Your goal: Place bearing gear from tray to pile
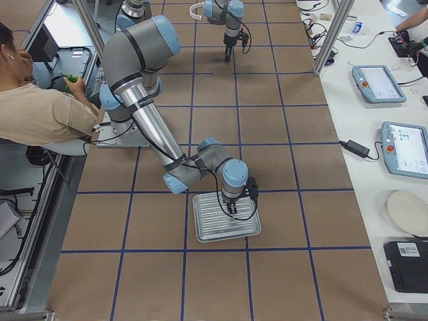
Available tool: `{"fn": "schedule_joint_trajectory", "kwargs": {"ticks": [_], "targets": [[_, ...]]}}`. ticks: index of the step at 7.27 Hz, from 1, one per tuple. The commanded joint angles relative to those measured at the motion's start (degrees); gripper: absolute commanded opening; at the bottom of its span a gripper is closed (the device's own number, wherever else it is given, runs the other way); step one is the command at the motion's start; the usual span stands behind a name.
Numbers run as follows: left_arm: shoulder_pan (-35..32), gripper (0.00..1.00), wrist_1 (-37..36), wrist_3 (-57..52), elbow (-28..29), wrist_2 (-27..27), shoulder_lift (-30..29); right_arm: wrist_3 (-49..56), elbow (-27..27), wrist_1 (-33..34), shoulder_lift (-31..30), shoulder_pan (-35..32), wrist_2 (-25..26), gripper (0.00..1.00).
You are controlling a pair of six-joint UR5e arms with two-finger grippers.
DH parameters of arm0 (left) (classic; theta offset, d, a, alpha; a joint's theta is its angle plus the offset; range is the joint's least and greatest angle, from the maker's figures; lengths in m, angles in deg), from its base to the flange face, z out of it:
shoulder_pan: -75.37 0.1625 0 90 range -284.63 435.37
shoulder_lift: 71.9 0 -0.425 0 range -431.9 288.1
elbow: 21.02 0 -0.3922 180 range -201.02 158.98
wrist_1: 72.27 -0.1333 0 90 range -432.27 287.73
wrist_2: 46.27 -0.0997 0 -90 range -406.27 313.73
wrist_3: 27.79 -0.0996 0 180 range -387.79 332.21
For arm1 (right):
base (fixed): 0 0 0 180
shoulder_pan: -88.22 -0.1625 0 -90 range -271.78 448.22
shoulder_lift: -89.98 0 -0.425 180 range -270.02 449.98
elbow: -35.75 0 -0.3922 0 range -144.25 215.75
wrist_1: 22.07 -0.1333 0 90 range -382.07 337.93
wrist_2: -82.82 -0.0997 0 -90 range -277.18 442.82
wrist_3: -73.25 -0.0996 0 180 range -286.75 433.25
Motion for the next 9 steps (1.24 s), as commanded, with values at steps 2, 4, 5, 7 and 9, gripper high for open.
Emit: {"fn": "schedule_joint_trajectory", "kwargs": {"ticks": [2,4,5,7,9], "targets": [[10.1,0.00,4.6,-8.5,2.0,-4.0,3.6,0.0,-1.0,-0.1,-0.2,0.0,0.2,0.67],[20.1,0.00,8.6,-16.1,2.3,-5.1,7.2,0.1,-1.0,-0.1,-0.3,0.0,0.2,0.66],[24.7,0.00,10.1,-21.1,2.2,-8.0,8.6,0.2,-1.0,0.0,-0.3,0.0,0.2,0.63],[35.5,0.00,12.9,-29.9,2.1,-10.7,10.2,0.2,-1.0,0.0,-0.3,0.0,0.2,0.56],[43.5,0.00,12.0,-40.2,1.1,-11.6,9.3,0.2,-1.0,0.2,-0.4,0.0,0.2,0.36]]}}
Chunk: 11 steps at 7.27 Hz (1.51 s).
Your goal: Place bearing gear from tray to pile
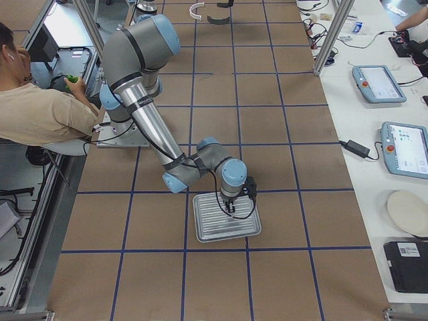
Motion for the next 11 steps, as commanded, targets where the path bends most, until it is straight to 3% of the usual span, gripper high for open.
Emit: {"fn": "schedule_joint_trajectory", "kwargs": {"ticks": [1,3,6,7,8,11], "targets": [[6.8,0.00,-0.3,-7.2,-1.5,0.1,-0.9,0.0,0.0,0.2,0.0,0.0,-0.1,0.28],[7.3,0.00,-2.1,-7.2,-5.8,0.4,-0.9,-0.3,0.2,-0.2,-0.2,0.0,0.0,0.12],[8.0,0.00,-4.9,-7.3,-7.4,0.4,-2.4,-3.7,0.1,-0.8,-4.5,-3.0,-0.9,0.10],[8.1,0.00,-5.0,-7.3,-7.4,0.3,-3.0,-4.8,-0.2,-2.8,-6.3,-6.4,-0.8,0.09],[8.2,0.00,-5.0,-7.3,-7.4,0.3,-3.6,-12.5,-0.6,-5.3,-7.8,-10.6,-1.1,0.08],[8.2,0.00,-5.1,-7.3,-7.4,0.3,-4.8,-40.7,-3.2,-5.4,-10.6,-32.4,-2.4,0.08]]}}
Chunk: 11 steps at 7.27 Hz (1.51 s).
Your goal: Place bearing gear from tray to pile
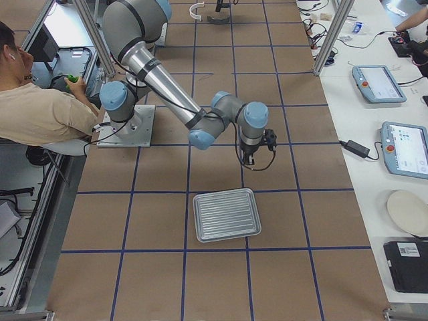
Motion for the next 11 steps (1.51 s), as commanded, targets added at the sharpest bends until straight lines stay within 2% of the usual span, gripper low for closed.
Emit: {"fn": "schedule_joint_trajectory", "kwargs": {"ticks": [1,2,3,4,5,7,9,10,11], "targets": [[0.0,0.00,-0.3,0.1,0.0,0.0,-1.1,-26.1,-0.9,0.5,-0.8,-17.8,-2.5,0.08],[0.1,0.00,-0.6,0.1,0.0,0.0,-1.4,-37.2,-0.7,0.8,-0.8,-26.2,-2.5,0.08],[0.1,0.14,-0.6,0.1,0.0,0.0,-1.3,-47.4,-0.8,1.1,-0.5,-33.9,-2.6,0.08],[0.1,0.57,-0.6,0.0,0.0,0.1,-1.3,-55.3,-0.9,4.1,0.6,-41.1,-2.7,0.08],[0.0,0.70,-0.6,0.0,0.0,-0.2,-1.4,-63.0,-0.9,6.4,3.1,-47.4,-3.4,0.08],[0.0,0.78,-0.5,0.2,0.4,-0.5,-0.8,-71.2,-0.9,15.8,8.2,-57.1,-4.8,0.09],[-1.5,0.93,2.5,0.4,3.2,-0.4,1.9,-73.9,-1.0,16.1,8.3,-58.7,-4.9,0.13],[-1.5,0.93,7.3,0.6,7.8,-0.5,2.0,-73.9,-1.0,15.9,8.4,-58.8,-4.6,0.44],[-1.7,0.93,14.5,1.1,14.0,-0.1,1.9,-72.1,-0.9,15.6,7.8,-58.7,-2.3,0.97]]}}
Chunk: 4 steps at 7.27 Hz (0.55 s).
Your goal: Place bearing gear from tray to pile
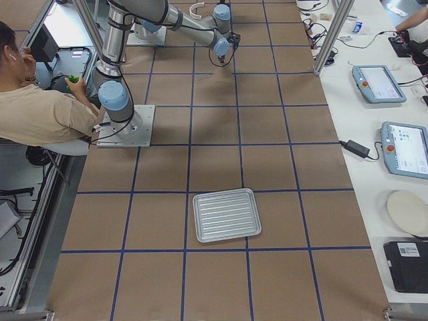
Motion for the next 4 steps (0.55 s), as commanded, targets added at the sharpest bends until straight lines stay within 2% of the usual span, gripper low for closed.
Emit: {"fn": "schedule_joint_trajectory", "kwargs": {"ticks": [1,2,4], "targets": [[-2.5,0.93,12.7,0.9,10.4,0.5,0.3,8.0,0.3,-0.6,-2.6,1.5,3.4,1.00],[-7.0,0.93,14.5,5.1,12.4,0.4,0.8,12.5,0.7,-3.1,-5.8,5.4,3.3,1.00],[-19.9,0.93,14.0,17.7,12.8,3.5,0.5,22.4,1.3,-17.6,-16.2,17.0,2.5,1.00]]}}
